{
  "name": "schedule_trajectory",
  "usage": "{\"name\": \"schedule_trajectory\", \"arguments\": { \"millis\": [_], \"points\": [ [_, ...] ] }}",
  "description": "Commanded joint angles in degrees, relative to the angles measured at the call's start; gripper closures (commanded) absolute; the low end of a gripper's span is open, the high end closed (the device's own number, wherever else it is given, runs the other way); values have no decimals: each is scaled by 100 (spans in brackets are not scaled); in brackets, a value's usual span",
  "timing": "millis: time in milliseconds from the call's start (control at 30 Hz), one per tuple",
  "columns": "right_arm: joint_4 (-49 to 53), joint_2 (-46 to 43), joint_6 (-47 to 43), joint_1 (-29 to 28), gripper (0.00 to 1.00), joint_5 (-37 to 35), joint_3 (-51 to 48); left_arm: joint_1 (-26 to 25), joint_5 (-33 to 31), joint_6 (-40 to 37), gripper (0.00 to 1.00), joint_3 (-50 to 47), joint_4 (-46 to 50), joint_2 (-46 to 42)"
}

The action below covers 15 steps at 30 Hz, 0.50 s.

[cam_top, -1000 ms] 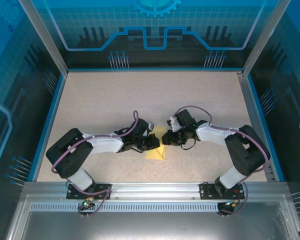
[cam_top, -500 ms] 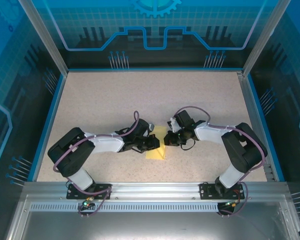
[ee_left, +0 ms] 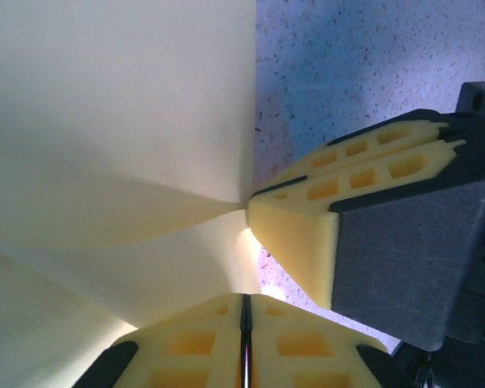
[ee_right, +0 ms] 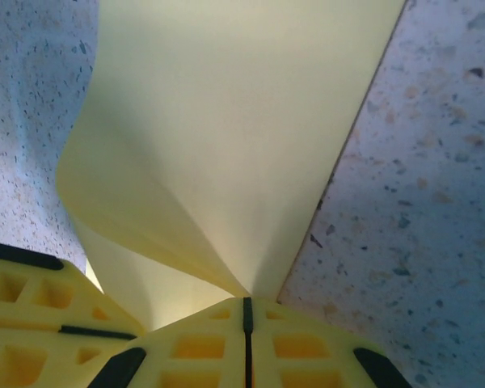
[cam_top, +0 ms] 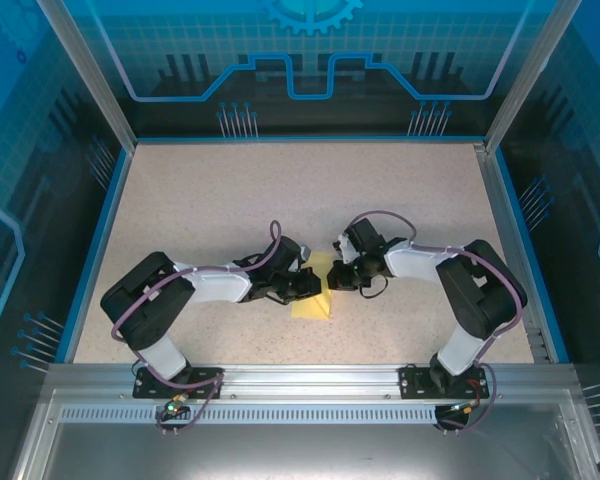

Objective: Fold a paper plane with a square sheet of paper (pick it up from the middle)
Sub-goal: Fold the triangle a second time at the center of the table.

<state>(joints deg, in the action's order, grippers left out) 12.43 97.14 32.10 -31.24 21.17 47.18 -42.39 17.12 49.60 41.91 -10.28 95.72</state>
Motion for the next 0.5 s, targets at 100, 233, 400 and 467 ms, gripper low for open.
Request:
{"name": "schedule_trajectory", "arguments": {
  "millis": [100,233,400,467],
  "points": [
    [129,173,-149,-80,93,-33,207,-24,-69,-2,88,147,52,113],
    [129,200,-142,-71,93,-36,205,-28,-69,-3,88,171,79,166],
    [166,184,-132,-76,92,-94,178,-24,-69,-4,88,187,105,223],
    [189,175,-129,-71,92,-130,178,-30,-65,-6,88,187,106,236]
  ]
}}
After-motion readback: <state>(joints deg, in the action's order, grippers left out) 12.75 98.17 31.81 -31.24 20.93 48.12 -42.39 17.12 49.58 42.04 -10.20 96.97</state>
